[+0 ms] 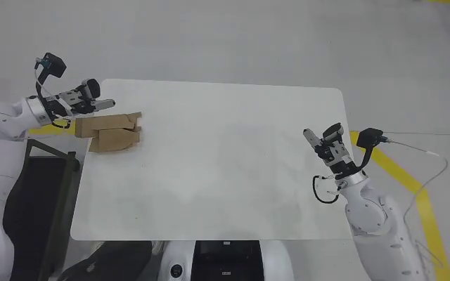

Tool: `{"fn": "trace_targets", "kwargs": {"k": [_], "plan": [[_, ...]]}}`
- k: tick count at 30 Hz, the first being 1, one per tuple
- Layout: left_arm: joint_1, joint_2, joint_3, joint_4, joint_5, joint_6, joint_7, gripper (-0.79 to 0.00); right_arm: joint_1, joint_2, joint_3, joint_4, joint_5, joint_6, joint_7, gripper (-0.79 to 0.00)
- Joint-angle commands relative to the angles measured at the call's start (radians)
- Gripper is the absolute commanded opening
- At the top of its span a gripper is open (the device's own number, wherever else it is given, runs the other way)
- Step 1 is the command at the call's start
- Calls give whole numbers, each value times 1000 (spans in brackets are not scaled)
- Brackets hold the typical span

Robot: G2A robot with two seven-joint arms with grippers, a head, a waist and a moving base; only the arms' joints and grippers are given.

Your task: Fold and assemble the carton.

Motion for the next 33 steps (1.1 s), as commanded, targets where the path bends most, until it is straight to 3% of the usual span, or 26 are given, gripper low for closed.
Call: {"fn": "trace_targets", "kwargs": {"k": [1, 20, 23, 33], "plan": [[5, 11, 0, 9, -7, 8, -8, 0, 0, 0, 0, 0, 0, 0, 0, 0], [5, 12, 0, 9, -6, 10, -10, 0, 0, 0, 0, 0, 0, 0, 0, 0], [29, 13, 5, 37, -24, 54, -14, 0, 0, 0, 0, 0, 0, 0, 0, 0], [53, 51, -29, 218, -102, 58, -58, 0, 0, 0, 0, 0, 0, 0, 0, 0]]}}
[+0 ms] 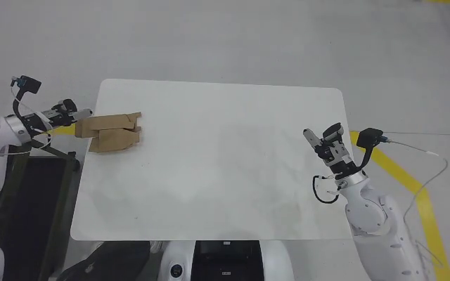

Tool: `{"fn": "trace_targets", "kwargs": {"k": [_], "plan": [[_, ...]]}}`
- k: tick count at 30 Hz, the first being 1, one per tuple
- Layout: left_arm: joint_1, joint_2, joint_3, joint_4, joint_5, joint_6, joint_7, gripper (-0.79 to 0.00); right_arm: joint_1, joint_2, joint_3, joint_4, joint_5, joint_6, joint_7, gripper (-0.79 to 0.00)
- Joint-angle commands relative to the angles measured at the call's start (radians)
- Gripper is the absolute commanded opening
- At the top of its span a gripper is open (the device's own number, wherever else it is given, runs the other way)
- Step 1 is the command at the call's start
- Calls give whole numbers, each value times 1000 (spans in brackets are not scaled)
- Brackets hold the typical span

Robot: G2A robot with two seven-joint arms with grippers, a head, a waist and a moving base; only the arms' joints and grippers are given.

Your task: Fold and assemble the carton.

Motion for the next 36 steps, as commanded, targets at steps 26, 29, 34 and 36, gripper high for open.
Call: {"fn": "trace_targets", "kwargs": {"k": [26, 29, 34, 36], "plan": [[-207, -95, 173, 401, 147, 249, 60, 0, 0, 0, 0, 0, 0, 0, 0, 0], [-231, -110, 188, 429, 152, 252, 59, 0, 0, 0, 0, 0, 0, 0, 0, 0], [-264, -128, 209, 462, 177, 258, 64, -422, 0, 0, 0, 0, 0, 0, 0, 0], [-273, -134, 215, 476, 179, 263, 63, -471, 0, 0, 0, 0, 0, 0, 0, 0]]}}
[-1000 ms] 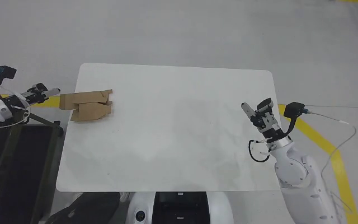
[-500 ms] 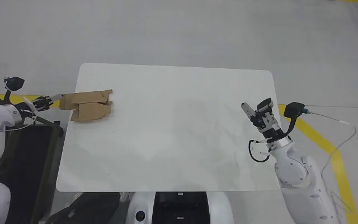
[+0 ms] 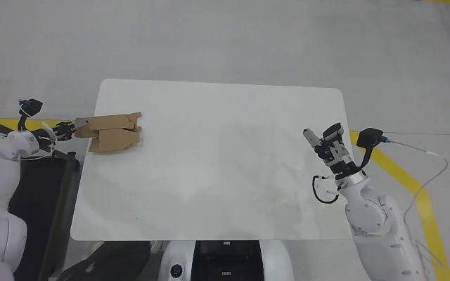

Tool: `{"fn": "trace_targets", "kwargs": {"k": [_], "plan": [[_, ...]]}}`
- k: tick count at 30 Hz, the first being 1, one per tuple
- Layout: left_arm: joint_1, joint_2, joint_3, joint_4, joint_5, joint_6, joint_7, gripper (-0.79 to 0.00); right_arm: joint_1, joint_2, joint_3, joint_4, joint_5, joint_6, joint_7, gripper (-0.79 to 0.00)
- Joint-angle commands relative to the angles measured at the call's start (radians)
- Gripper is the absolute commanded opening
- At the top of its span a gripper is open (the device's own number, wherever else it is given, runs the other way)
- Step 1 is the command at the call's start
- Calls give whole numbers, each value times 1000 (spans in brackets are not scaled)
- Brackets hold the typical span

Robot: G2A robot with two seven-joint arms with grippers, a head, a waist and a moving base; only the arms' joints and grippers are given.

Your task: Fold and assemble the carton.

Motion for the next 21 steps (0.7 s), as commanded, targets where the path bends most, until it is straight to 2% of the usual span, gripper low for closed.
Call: {"fn": "trace_targets", "kwargs": {"k": [1, 8, 10, 12, 21], "plan": [[-9, -6, 5, 13, 1, 5, -1, -514, 0, 0, 0, 0, 0, 0, 0, 0], [-33, -23, 18, 45, 9, 5, -12, -526, 0, 0, 0, 0, 0, 0, 0, 0], [-39, -26, 19, 53, 8, 3, -14, -613, 0, 0, 0, 0, 0, 0, 0, 0], [-44, -29, 16, 61, -7, -10, -26, -773, 0, 0, 0, 0, 0, 0, 0, 0], [-64, -26, -20, 82, -101, -100, -111, -785, 0, 0, 0, 0, 0, 0, 0, 0]]}}
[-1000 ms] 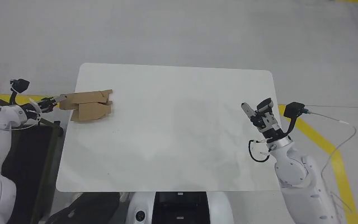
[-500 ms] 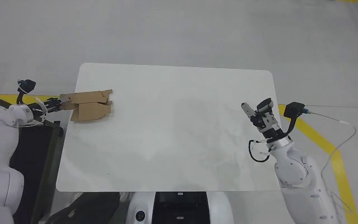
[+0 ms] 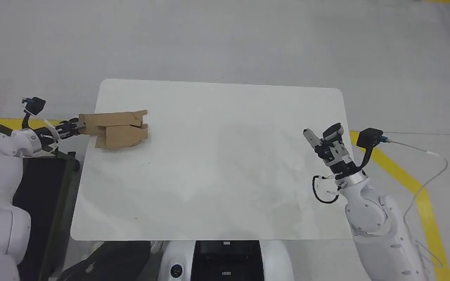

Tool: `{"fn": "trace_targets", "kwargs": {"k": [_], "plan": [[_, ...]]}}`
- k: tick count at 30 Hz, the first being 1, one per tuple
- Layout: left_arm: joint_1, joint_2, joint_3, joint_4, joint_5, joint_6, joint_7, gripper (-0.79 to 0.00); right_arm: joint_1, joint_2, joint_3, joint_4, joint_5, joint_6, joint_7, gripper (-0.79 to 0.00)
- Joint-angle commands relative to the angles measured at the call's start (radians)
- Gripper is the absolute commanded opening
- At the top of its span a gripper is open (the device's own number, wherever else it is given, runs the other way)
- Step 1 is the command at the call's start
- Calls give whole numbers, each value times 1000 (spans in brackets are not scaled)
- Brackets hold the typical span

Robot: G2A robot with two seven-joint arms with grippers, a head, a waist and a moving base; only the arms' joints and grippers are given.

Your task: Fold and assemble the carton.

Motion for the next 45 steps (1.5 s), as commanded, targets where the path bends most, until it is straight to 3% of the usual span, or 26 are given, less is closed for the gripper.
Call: {"fn": "trace_targets", "kwargs": {"k": [1, 4, 9, 22, 33, 45], "plan": [[-4, 3, -15, -1, -40, -26, -34, -785, 0, 0, 0, 0, 0, 0, 0, 0], [-11, 9, -40, -17, -105, -62, -79, -785, 0, 0, 0, 0, 0, 0, 0, 0], [32, 24, -52, -131, -192, -75, -66, -785, 0, 0, 0, 0, 0, 0, 0, 0], [204, 74, -68, -575, -479, -31, -111, -785, 0, 0, 0, 0, 0, 0, 0, 0], [298, 110, -110, -919, -624, 44, -185, -785, 0, 0, 0, 0, 0, 0, 0, 0], [333, 101, -105, -1109, -713, 68, -194, -785, 0, 0, 0, 0, 0, 0, 0, 0]]}}
